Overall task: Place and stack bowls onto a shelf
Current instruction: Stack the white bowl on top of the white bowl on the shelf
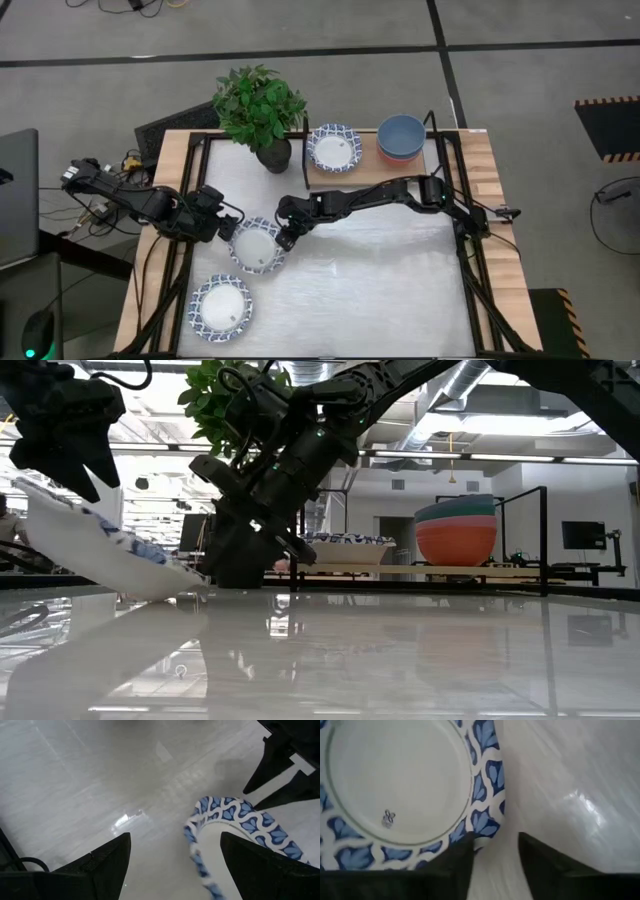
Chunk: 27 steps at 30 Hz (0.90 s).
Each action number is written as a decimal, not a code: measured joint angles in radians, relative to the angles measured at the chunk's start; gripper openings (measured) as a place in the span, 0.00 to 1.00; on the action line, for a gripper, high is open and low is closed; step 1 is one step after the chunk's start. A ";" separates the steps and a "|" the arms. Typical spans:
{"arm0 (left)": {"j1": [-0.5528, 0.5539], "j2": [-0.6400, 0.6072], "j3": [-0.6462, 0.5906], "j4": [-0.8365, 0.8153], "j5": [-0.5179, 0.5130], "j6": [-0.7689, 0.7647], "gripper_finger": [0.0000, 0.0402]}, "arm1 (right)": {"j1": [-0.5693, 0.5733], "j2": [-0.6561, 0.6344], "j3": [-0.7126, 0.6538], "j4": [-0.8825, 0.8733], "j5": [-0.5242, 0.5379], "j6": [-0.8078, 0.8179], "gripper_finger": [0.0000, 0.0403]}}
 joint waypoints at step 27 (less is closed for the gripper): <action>0.000 0.075 0.000 0.013 -0.015 0.010 0.73 | 0.004 0.019 0.000 0.121 0.001 0.105 0.64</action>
